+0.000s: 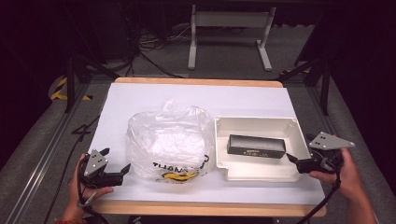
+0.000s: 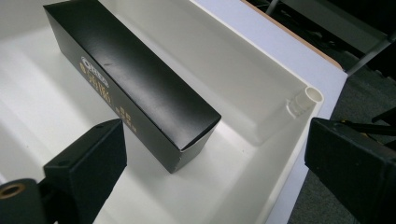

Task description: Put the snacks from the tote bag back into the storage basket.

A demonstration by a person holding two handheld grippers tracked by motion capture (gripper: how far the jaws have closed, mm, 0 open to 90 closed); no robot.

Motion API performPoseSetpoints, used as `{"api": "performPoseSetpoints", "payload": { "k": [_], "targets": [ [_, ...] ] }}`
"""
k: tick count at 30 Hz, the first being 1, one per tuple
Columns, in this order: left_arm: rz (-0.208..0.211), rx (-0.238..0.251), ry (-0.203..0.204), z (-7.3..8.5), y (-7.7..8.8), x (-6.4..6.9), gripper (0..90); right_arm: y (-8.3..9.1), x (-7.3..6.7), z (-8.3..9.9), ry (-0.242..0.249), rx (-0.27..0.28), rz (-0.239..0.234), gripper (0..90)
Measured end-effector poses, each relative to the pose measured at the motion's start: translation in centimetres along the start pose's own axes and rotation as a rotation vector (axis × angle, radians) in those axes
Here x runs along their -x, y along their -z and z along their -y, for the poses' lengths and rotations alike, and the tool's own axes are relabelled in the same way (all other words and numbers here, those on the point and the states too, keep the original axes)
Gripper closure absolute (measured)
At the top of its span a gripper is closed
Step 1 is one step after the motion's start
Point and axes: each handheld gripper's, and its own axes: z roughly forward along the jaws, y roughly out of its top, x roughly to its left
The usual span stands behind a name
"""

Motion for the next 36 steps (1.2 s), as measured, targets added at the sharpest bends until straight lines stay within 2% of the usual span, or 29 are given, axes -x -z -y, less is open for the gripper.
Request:
{"api": "performPoseSetpoints", "payload": {
  "k": [2,6,8,12,22,25,28,31,36],
  "targets": [
    [0.0,-0.002,-0.001,0.0,0.0,0.0,5.8,0.0,-0.1,0.4,-0.003,0.007,0.009,5.2],
    [0.0,-0.002,-0.001,0.0,0.0,0.0,5.8,0.0,-0.3,1.5,-0.047,0.024,0.029,4.0],
    [0.0,-0.001,-0.001,0.0,0.0,0.0,5.8,0.0,-0.3,2.1,-0.075,0.035,0.021,3.9],
    [0.0,-0.002,-0.001,0.0,0.0,0.0,5.8,-0.1,-0.5,2.9,-0.089,0.046,0.048,3.2],
    [-0.002,-0.005,-0.003,0.0,-0.1,0.0,5.8,-0.1,-1.0,5.1,-0.141,0.139,0.067,2.9],
    [-0.004,-0.006,-0.005,0.0,-0.1,0.0,5.8,-0.1,-1.1,5.8,-0.165,0.156,0.101,2.9],
    [-0.005,-0.005,-0.003,0.0,0.0,0.0,5.8,-0.1,-1.2,6.3,-0.187,0.177,0.115,3.0],
    [-0.004,-0.004,0.001,0.0,-0.1,0.0,5.8,0.0,-1.1,6.9,-0.21,0.189,0.105,2.9],
    [-0.01,0.002,0.004,0.0,0.0,-0.1,5.8,-0.2,-1.4,8.0,-0.229,0.19,0.122,2.9]
  ]
}}
